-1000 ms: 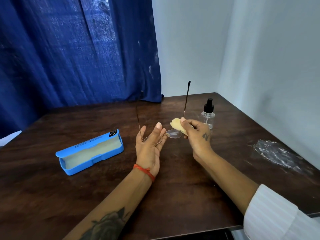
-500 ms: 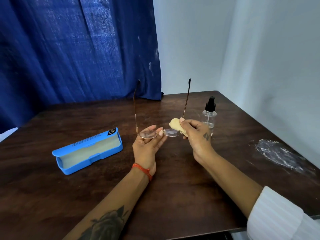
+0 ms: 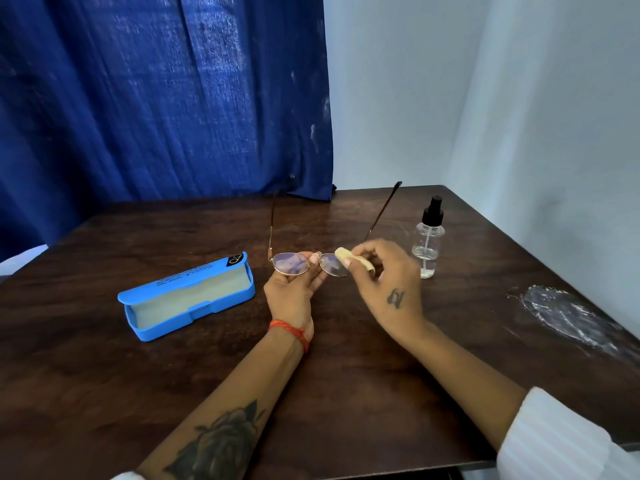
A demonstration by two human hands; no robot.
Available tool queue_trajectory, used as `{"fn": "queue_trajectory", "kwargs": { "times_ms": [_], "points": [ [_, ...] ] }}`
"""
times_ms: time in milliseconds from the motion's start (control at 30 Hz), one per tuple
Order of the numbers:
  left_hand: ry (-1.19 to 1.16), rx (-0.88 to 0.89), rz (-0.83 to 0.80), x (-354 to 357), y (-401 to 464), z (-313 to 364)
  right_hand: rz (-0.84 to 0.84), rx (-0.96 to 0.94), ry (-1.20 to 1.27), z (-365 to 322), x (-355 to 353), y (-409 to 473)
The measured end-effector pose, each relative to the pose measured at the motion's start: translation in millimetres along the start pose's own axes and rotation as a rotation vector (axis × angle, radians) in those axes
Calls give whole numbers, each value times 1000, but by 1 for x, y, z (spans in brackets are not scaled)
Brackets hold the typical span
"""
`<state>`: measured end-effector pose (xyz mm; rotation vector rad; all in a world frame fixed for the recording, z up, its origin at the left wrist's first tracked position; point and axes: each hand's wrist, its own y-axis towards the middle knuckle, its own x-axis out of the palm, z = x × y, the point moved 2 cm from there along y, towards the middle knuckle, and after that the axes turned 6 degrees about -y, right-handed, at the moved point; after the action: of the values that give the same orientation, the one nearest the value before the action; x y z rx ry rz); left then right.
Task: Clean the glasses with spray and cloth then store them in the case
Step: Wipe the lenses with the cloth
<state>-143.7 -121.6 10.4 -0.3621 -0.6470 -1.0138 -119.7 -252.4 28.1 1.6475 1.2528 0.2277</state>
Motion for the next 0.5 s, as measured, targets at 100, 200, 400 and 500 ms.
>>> {"fn": "queue_trajectory", "kwargs": {
  "times_ms": [100,200,400,500],
  "points": [
    [10,16,17,-1,0,0,-109,-80,-71,-4,11,-4],
    [49,44,14,-1,-2,0,-171,-172,-119,-11,14,-7],
    [88,55,67,-4,1,0,-212,-199,-36,-6,5,-4],
    [99,58,71,-4,2,0,-204,-246,-139,-5,0,-1]
  ]
}}
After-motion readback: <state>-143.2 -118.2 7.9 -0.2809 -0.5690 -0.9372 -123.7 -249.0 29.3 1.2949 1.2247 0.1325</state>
